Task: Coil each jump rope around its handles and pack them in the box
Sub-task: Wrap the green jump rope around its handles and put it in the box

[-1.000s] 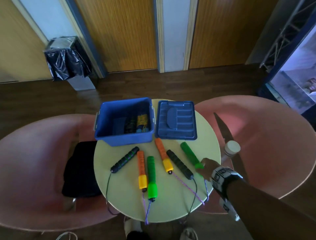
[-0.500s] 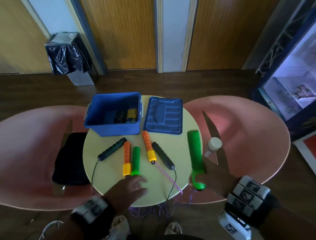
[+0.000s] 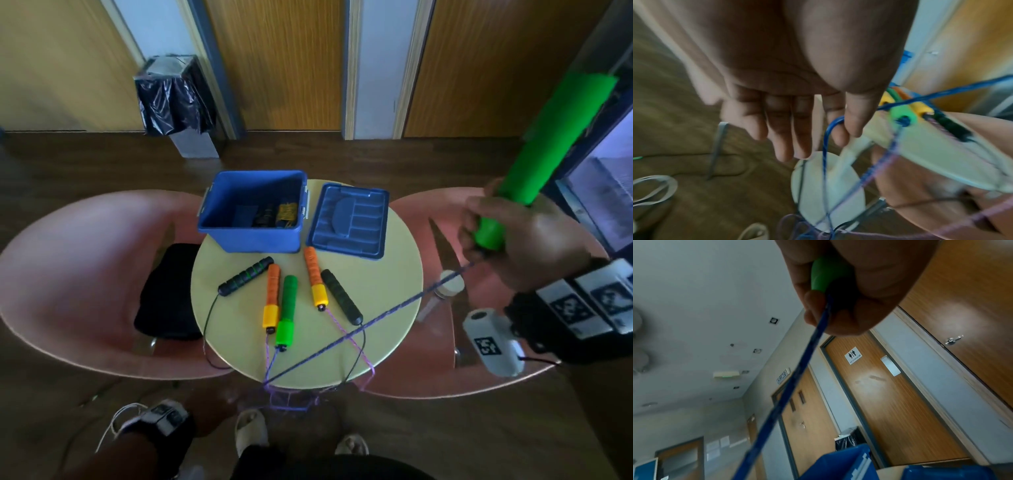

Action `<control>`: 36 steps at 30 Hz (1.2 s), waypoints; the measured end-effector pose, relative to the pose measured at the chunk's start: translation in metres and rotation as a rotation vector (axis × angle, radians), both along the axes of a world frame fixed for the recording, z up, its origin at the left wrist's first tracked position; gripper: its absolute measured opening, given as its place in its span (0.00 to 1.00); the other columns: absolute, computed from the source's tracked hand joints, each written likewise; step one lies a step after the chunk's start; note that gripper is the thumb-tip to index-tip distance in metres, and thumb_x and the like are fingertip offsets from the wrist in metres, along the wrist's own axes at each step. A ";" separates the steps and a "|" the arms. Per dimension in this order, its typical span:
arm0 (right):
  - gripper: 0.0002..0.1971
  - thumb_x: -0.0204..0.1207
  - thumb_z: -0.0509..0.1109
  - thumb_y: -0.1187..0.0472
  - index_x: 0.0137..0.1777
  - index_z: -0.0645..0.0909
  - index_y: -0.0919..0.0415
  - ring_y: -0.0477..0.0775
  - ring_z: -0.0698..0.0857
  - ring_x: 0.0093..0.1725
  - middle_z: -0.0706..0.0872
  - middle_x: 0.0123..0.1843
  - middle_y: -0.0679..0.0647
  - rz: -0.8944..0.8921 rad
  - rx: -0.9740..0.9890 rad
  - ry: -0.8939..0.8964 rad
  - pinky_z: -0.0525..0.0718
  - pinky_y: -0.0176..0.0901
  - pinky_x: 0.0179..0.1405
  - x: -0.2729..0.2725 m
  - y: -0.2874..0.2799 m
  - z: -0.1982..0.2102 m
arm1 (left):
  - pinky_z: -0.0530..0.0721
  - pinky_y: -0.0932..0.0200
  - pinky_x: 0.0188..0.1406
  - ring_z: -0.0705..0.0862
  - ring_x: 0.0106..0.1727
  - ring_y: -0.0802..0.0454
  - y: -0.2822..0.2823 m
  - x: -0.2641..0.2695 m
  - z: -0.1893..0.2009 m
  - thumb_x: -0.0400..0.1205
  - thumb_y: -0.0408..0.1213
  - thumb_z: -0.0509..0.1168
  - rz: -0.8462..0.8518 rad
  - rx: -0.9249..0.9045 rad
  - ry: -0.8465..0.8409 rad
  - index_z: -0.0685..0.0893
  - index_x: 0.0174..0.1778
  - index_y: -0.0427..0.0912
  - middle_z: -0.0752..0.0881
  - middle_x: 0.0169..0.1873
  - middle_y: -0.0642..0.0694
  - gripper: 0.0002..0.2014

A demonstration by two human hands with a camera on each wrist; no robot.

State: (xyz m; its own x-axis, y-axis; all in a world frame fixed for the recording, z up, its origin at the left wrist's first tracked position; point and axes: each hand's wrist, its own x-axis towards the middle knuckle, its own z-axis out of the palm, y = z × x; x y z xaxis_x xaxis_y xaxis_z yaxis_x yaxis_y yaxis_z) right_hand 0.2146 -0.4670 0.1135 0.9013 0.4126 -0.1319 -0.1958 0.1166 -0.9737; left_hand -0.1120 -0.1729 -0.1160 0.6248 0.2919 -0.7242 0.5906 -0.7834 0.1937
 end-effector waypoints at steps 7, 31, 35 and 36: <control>0.11 0.76 0.70 0.70 0.32 0.77 0.63 0.62 0.72 0.24 0.77 0.28 0.71 0.178 -0.361 -0.200 0.72 0.46 0.23 -0.005 0.009 -0.025 | 0.78 0.63 0.31 0.82 0.24 0.57 0.077 -0.154 -0.035 0.74 0.47 0.70 0.652 -0.049 -0.203 0.85 0.27 0.36 0.83 0.29 0.26 0.17; 0.05 0.68 0.74 0.62 0.32 0.82 0.55 0.56 0.80 0.21 0.84 0.31 0.57 0.560 0.065 0.196 0.76 0.40 0.18 -0.125 0.145 0.001 | 0.69 0.56 0.32 0.68 0.28 0.62 0.083 -0.034 0.081 0.77 0.51 0.68 0.303 -0.236 -0.653 0.77 0.30 0.46 0.72 0.23 0.53 0.15; 0.39 0.57 0.83 0.42 0.66 0.76 0.57 0.49 0.89 0.42 0.88 0.52 0.53 0.164 0.342 0.194 0.83 0.39 0.31 -0.094 0.123 0.009 | 0.74 0.56 0.37 0.80 0.33 0.51 0.126 -0.081 0.029 0.70 0.60 0.59 0.336 -0.159 -0.339 0.80 0.28 0.43 0.81 0.27 0.49 0.21; 0.45 0.53 0.85 0.39 0.69 0.76 0.56 0.48 0.89 0.44 0.86 0.56 0.57 0.106 0.340 0.183 0.84 0.37 0.32 -0.094 0.120 0.011 | 0.75 0.57 0.37 0.82 0.34 0.50 0.132 -0.083 0.028 0.70 0.58 0.58 0.328 -0.178 -0.297 0.80 0.27 0.44 0.82 0.26 0.49 0.20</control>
State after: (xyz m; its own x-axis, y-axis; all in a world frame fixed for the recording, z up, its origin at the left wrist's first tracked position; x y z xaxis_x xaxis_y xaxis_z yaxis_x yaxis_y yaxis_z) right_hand 0.1201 -0.3468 0.1242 0.8258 0.5496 -0.1265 -0.3909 0.3960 -0.8309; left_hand -0.1954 -0.0414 -0.0881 0.7076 0.3959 -0.5853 0.7003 -0.5037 0.5058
